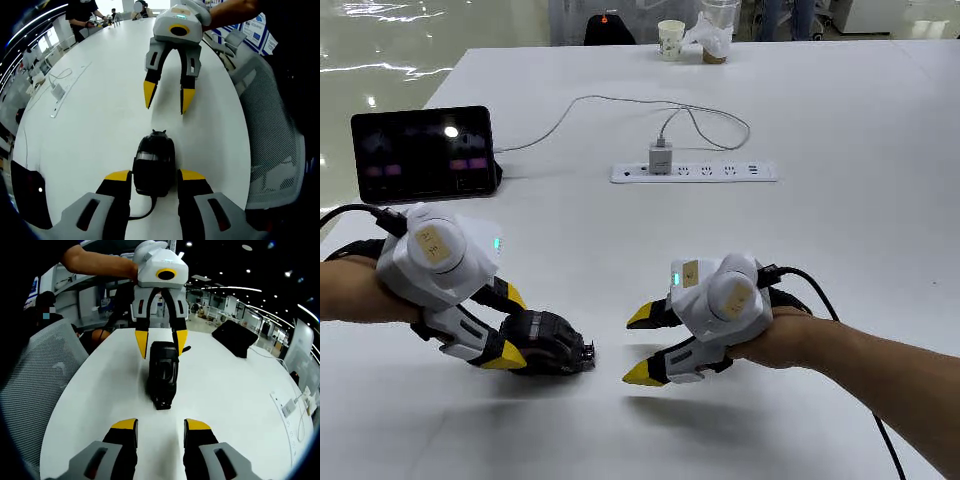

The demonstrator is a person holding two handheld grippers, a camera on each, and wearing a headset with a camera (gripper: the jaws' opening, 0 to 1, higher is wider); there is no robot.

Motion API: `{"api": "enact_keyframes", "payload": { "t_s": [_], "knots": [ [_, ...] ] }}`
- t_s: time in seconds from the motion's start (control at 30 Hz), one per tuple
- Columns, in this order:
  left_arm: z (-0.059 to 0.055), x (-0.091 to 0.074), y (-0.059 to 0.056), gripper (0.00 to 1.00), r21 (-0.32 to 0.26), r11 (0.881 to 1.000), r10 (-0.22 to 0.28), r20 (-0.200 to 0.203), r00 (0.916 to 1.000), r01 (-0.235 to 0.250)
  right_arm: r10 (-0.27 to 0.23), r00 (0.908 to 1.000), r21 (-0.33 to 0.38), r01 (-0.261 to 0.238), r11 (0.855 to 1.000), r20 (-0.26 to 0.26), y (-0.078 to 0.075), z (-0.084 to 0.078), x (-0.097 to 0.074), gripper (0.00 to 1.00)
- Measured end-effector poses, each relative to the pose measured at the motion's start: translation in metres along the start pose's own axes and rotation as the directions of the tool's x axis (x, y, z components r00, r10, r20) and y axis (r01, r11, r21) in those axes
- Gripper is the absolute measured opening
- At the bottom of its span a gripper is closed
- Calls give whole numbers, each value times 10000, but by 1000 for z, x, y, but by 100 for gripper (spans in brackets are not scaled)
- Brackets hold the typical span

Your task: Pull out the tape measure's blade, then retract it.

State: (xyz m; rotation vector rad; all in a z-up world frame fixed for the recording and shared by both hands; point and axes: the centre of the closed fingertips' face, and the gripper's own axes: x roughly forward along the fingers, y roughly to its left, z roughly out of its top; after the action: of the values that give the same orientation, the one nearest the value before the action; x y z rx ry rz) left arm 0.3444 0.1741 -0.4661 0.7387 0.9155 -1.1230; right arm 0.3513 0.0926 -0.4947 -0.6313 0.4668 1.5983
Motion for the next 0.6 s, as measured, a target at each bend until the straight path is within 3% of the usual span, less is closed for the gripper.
{"api": "enact_keyframes", "payload": {
  "t_s": [0.27,0.6],
  "knots": [
    [1,3,2,27,219,9997,-90,-434,9990,99,241,9994,-85,-243,9997,-245,1,6,16,30],
    [0,5,5,27,308,9995,-80,-610,9981,99,361,9987,-7,-361,9993,-355,-3,11,30,24]
  ]
}}
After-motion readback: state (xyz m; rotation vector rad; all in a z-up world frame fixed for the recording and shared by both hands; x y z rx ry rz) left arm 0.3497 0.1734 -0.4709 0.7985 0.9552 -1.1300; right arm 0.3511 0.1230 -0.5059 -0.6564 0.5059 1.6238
